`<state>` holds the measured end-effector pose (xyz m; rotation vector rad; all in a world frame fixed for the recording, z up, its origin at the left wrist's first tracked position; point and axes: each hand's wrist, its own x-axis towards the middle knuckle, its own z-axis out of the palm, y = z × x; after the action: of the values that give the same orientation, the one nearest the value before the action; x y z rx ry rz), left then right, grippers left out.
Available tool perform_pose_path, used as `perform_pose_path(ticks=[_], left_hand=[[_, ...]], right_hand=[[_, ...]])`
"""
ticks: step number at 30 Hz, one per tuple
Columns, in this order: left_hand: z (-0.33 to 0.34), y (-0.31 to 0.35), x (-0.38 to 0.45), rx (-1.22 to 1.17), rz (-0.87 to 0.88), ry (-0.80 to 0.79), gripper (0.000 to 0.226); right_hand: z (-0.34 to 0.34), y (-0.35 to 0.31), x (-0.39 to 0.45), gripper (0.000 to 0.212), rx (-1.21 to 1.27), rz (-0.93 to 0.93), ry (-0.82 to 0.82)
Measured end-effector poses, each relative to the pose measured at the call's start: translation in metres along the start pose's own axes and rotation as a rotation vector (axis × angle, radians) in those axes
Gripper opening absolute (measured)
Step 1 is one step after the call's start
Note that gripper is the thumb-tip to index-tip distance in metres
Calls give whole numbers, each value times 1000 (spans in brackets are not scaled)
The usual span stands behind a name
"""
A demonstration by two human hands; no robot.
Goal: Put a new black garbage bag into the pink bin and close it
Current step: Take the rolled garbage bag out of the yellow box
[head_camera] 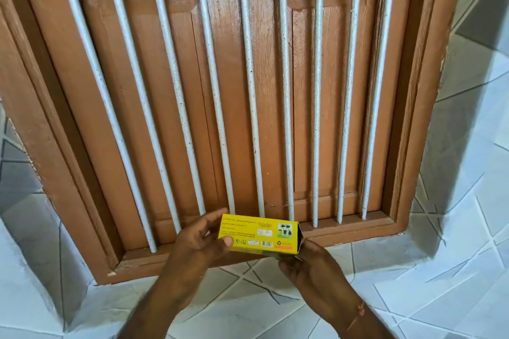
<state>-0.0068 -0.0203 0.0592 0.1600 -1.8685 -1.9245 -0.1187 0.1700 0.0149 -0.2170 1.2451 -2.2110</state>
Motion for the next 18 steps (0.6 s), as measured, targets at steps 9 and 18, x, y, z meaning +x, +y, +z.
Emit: perform_pose_path(ticks=[9,18], left_hand=[[60,66,16,1029,393,-189,57],[46,60,28,703,214,-108,47]], right_hand=[[10,15,5,46,393,203,60],[-4,7,1,43,401,112,60]])
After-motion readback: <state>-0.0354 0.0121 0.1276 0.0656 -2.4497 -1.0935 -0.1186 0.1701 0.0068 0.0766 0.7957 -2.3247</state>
